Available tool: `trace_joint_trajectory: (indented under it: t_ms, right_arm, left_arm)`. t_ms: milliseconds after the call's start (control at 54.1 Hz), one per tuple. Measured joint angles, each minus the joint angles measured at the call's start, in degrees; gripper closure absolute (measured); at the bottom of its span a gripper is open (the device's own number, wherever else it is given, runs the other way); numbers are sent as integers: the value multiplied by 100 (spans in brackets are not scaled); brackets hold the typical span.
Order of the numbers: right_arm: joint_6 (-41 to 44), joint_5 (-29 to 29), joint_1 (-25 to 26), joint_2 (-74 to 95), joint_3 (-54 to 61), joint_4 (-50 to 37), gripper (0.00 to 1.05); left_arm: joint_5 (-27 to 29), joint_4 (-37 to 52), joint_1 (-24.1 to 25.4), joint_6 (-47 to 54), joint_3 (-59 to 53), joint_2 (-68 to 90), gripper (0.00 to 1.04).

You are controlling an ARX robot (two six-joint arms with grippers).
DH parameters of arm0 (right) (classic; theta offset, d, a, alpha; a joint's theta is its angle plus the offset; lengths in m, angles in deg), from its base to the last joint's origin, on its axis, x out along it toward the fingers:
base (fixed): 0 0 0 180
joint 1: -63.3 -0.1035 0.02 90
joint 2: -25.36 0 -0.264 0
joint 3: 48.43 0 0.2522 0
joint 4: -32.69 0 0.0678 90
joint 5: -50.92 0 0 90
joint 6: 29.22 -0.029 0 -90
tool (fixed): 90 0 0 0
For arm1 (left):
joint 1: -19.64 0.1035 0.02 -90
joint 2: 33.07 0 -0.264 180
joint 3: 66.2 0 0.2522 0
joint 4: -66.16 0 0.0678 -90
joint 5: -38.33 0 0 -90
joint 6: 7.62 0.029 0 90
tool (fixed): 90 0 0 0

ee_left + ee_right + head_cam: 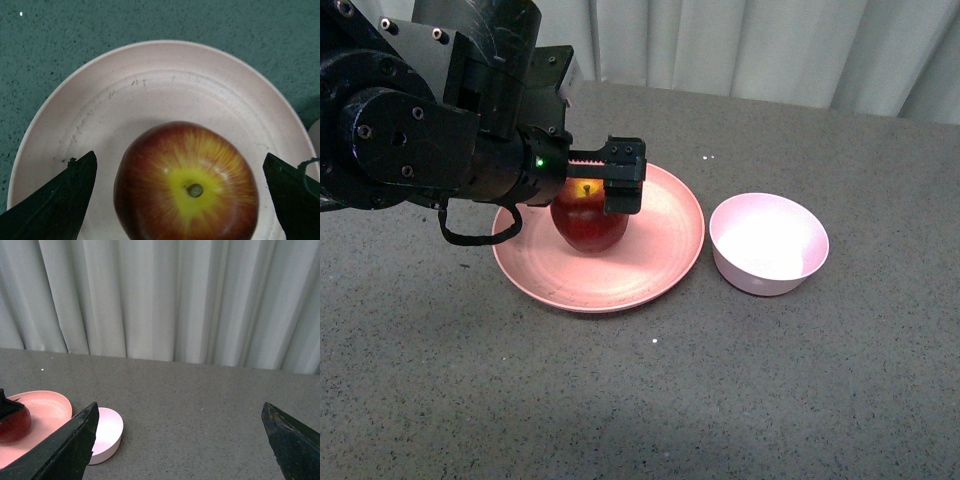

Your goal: Move apple from plate to bowl

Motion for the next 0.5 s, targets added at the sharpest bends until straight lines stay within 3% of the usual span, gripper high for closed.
trace_joint_trajectory:
  t_ms: [370,499]
  right_arm:
    - [0,0,0,-2,0,0,9]
    - [0,0,0,-2,0,0,9]
  left_arm:
    - [15,-208,20,83,120,149,7]
    - [2,-249,15,109,149,162,23]
